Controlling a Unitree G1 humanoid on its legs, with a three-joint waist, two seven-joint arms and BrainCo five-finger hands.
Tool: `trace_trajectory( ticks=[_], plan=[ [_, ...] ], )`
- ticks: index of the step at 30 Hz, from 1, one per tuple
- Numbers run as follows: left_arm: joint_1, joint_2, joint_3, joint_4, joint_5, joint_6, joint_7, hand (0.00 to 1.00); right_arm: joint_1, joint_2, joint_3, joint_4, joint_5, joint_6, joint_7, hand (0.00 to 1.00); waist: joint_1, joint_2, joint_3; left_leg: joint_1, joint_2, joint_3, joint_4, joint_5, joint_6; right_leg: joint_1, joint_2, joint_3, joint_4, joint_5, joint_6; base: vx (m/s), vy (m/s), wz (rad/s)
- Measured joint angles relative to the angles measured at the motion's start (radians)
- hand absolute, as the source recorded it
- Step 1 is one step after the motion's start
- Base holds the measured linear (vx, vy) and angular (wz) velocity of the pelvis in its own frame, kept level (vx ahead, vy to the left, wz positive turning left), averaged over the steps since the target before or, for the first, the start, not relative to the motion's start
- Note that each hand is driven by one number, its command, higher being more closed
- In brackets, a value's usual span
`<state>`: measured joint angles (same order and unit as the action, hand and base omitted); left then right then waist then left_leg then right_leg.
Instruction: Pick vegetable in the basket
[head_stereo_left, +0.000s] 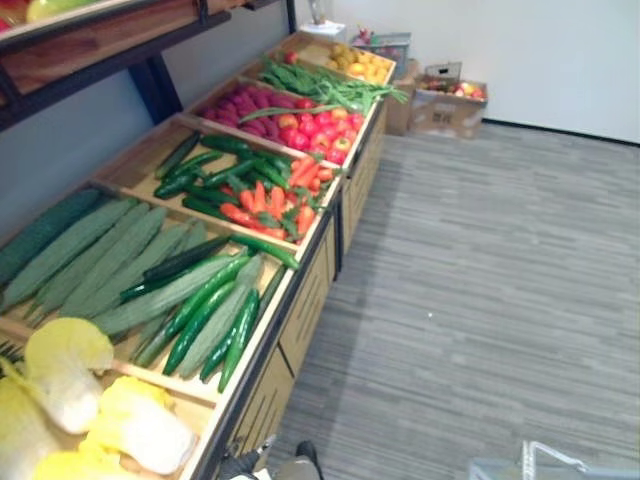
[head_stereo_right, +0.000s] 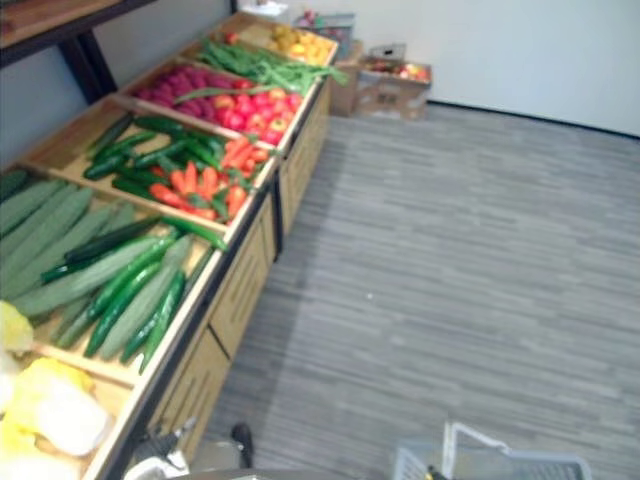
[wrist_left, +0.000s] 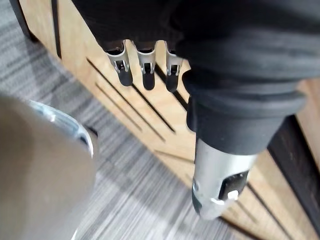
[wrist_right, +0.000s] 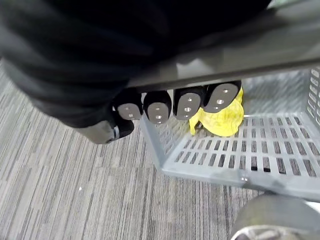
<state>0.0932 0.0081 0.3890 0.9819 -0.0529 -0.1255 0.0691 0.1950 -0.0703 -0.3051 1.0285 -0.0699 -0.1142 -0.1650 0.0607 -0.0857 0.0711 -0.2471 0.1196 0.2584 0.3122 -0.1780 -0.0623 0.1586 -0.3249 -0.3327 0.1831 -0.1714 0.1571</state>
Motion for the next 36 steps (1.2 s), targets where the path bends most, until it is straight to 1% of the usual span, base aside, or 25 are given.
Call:
trace_trajectory(
  ticks=[2,3,4,5,6,7,10,13,14,15,16,17,18,19,21,22,23,24,26,27,29,31,33,35,36],
  plan=[
    [-0.022,0.036,-0.07,0.034,0.04,0.021,-0.043,0.0,-0.007,0.016,-0.004,0.001,-0.008,-0.004,0.001,1.0,-0.012,-0.016,-0.005,0.048,-0.03,0.003,-0.032,-0.014,0.012,-0.066,-0.04,0.058,0.177,0.028,-0.004,0.3,0.24,0.01],
    [-0.029,0.056,-0.122,0.053,0.087,0.019,-0.044,0.0,-0.02,0.023,-0.003,-0.001,-0.008,-0.013,0.002,1.0,-0.029,-0.016,0.003,0.096,-0.039,0.006,-0.063,-0.019,0.015,-0.159,-0.071,0.119,0.389,0.071,-0.052,0.25,0.111,-0.05],
    [-0.03,0.07,-0.163,0.054,0.116,0.017,-0.04,0.0,-0.028,0.029,0.0,-0.006,-0.008,-0.028,0.003,1.0,-0.04,-0.024,0.009,0.158,-0.052,0.012,-0.097,-0.028,0.017,-0.266,-0.094,0.194,0.598,0.19,-0.111,0.25,0.074,-0.06],
    [-0.028,0.076,-0.181,0.057,0.12,0.016,-0.034,0.0,-0.027,0.03,0.0,-0.006,-0.007,-0.035,0.003,1.0,-0.048,-0.025,0.01,0.19,-0.054,0.011,-0.109,-0.034,0.016,-0.301,-0.087,0.236,0.682,0.221,-0.093,0.25,0.011,0.0],
    [-0.022,0.078,-0.193,0.071,0.128,0.008,-0.014,0.0,-0.032,0.03,0.009,-0.003,-0.006,-0.044,0.009,1.0,-0.067,-0.021,0.012,0.243,-0.041,0.003,-0.12,-0.051,0.014,-0.353,-0.051,0.264,0.795,0.198,-0.095,0.24,-0.032,0.09],
    [-0.018,0.072,-0.194,0.077,0.136,-0.005,0.013,0.0,-0.03,0.03,0.016,-0.001,-0.005,-0.047,0.011,1.0,-0.072,-0.013,0.013,0.277,-0.029,0.002,-0.121,-0.066,0.007,-0.399,-0.019,0.239,0.841,0.124,-0.1,0.25,-0.062,0.12],
    [-0.011,0.053,-0.164,0.076,0.135,-0.018,0.055,0.0,-0.024,0.027,0.013,0.0,0.012,-0.049,0.014,1.0,-0.081,-0.002,0.018,0.324,-0.016,-0.015,-0.124,-0.087,-0.017,-0.47,-0.002,0.095,0.686,-0.004,-0.111,0.33,-0.217,0.28],
    [-0.01,0.008,-0.128,0.074,0.134,-0.02,0.082,0.0,-0.006,0.025,-0.014,0.001,0.03,-0.044,0.014,1.0,-0.076,0.042,0.02,0.335,0.038,-0.052,-0.124,-0.104,-0.075,-0.404,0.046,0.074,0.485,-0.077,-0.086,0.35,-0.315,0.38],
    [-0.021,-0.023,-0.117,0.074,0.135,-0.021,0.083,0.0,-0.005,0.018,-0.037,0.004,0.03,-0.035,0.013,1.0,-0.064,0.1,0.035,0.354,0.088,-0.055,-0.148,-0.091,-0.089,-0.375,0.104,0.058,0.472,-0.091,-0.074,0.4,-0.39,0.16],
    [-0.033,-0.067,-0.104,0.072,0.134,-0.029,0.083,0.0,-0.015,-0.01,-0.045,-0.001,0.031,-0.029,0.019,1.0,-0.043,0.161,0.06,0.388,0.15,-0.049,-0.187,-0.077,-0.123,-0.468,0.126,0.091,0.636,-0.063,-0.032,0.36,-0.377,0.14],
    [-0.031,-0.078,-0.091,0.072,0.134,-0.032,0.083,0.0,-0.013,-0.011,-0.049,-0.002,0.032,-0.022,0.017,1.0,-0.043,0.16,0.062,0.4,0.163,-0.047,-0.209,-0.066,-0.131,-0.495,0.113,0.106,0.664,-0.1,-0.082,0.25,-0.312,0.33],
    [-0.025,-0.075,-0.065,0.059,0.133,-0.04,0.085,0.0,-0.006,0.0,-0.059,-0.006,0.042,-0.022,0.011,1.0,-0.058,0.138,0.059,0.412,0.165,-0.059,-0.241,-0.074,-0.136,-0.522,0.067,0.173,0.598,-0.128,-0.088,0.18,-0.289,0.57],
    [-0.018,-0.052,-0.06,0.045,0.133,-0.04,0.085,0.0,0.001,0.016,-0.062,-0.003,0.047,-0.022,0.008,1.0,-0.06,0.104,0.05,0.422,0.162,-0.083,-0.249,-0.093,-0.137,-0.517,0.029,0.227,0.494,-0.115,-0.067,0.27,-0.448,0.52],
    [-0.008,-0.048,-0.037,0.046,0.133,-0.038,0.086,0.0,0.003,0.026,-0.061,0.008,0.048,-0.018,0.008,1.0,-0.055,0.104,0.057,0.444,0.203,-0.092,-0.252,-0.105,-0.139,-0.52,0.052,0.204,0.544,-0.156,-0.01,0.32,-0.508,0.33],
    [0.02,-0.066,-0.004,0.032,0.118,-0.041,0.086,0.0,0.017,0.013,-0.049,0.021,0.028,0.0,0.021,1.0,-0.036,0.111,0.024,0.371,0.261,-0.194,-0.096,0.006,-0.024,-0.49,0.113,0.145,0.562,-0.237,-0.056,0.4,-0.59,0.22],
    [0.022,-0.073,-0.005,0.032,0.111,-0.039,0.085,0.0,0.021,0.004,-0.043,0.022,0.028,0.0,0.024,1.0,-0.035,0.117,0.02,0.335,0.273,-0.221,-0.042,0.042,-0.011,-0.46,0.122,0.12,0.542,-0.237,-0.074,0.41,-0.52,0.46],
    [0.024,-0.077,0.003,0.017,0.109,-0.039,0.086,0.0,0.025,-0.006,-0.043,0.032,0.029,0.001,0.025,1.0,-0.04,0.124,0.018,0.251,0.286,-0.265,0.088,0.128,0.022,-0.396,0.136,0.073,0.494,-0.233,-0.096,0.42,-0.458,0.78],
    [0.026,-0.074,0.005,0.009,0.093,-0.04,0.089,0.0,0.029,-0.015,-0.04,0.048,0.027,0.003,0.029,1.0,-0.044,0.122,0.02,0.163,0.287,-0.287,0.264,0.171,0.014,-0.316,0.142,0.026,0.423,-0.225,-0.114,0.42,-0.403,0.82],
    [0.027,-0.075,0.01,-0.004,0.064,-0.041,0.095,0.0,0.033,-0.024,-0.032,0.048,0.028,0.004,0.043,1.0,-0.035,0.114,0.024,0.097,0.266,-0.25,0.435,0.149,-0.009,-0.209,0.164,0.001,0.316,-0.201,-0.13,0.37,-0.284,0.42],
    [0.027,-0.074,0.011,-0.011,0.055,-0.041,0.101,0.0,0.024,-0.025,-0.028,0.046,0.029,0.003,0.043,1.0,-0.024,0.1,0.026,0.069,0.224,-0.209,0.506,0.116,-0.033,-0.145,0.171,-0.007,0.248,-0.188,-0.134,0.4,-0.239,0.12],
    [0.026,-0.075,0.01,-0.017,0.054,-0.047,0.102,0.0,-0.002,-0.028,-0.025,0.038,0.029,-0.006,0.043,1.0,-0.024,0.092,0.028,0.016,0.165,-0.165,0.533,0.054,-0.038,-0.085,0.186,-0.017,0.179,-0.182,-0.134,0.35,-0.145,0.02],
    [0.017,-0.072,0.011,-0.017,0.035,-0.049,0.102,0.0,-0.037,-0.031,-0.022,0.036,0.028,-0.01,0.043,1.0,-0.019,0.083,0.037,-0.038,0.105,-0.075,0.463,-0.008,-0.03,-0.027,0.197,-0.037,0.132,-0.182,-0.134,0.3,-0.047,0.05],
    [0.01,-0.068,0.011,-0.019,0.029,-0.05,0.101,0.0,-0.046,-0.029,-0.023,0.03,0.028,-0.009,0.042,1.0,-0.018,0.073,0.045,-0.051,0.052,-0.001,0.334,-0.013,-0.013,0.024,0.197,-0.051,0.109,-0.181,-0.128,0.31,0.018,0.15],
    [0.009,-0.071,0.014,-0.025,0.03,-0.051,0.101,0.0,-0.042,-0.028,-0.022,0.014,0.027,-0.009,0.042,1.0,-0.012,0.072,0.048,-0.059,-0.002,0.042,0.174,0.029,0.034,0.068,0.197,-0.057,0.089,-0.184,-0.104,0.34,0.106,0.05],
    [0.007,-0.076,0.021,-0.025,0.029,-0.054,0.1,0.0,-0.036,-0.025,-0.022,0.002,0.027,-0.009,0.041,1.0,-0.002,0.073,0.05,-0.065,-0.029,0.05,0.066,0.097,0.065,0.095,0.199,-0.057,0.073,-0.191,-0.084,0.37,0.167,-0.07]
  ],
)
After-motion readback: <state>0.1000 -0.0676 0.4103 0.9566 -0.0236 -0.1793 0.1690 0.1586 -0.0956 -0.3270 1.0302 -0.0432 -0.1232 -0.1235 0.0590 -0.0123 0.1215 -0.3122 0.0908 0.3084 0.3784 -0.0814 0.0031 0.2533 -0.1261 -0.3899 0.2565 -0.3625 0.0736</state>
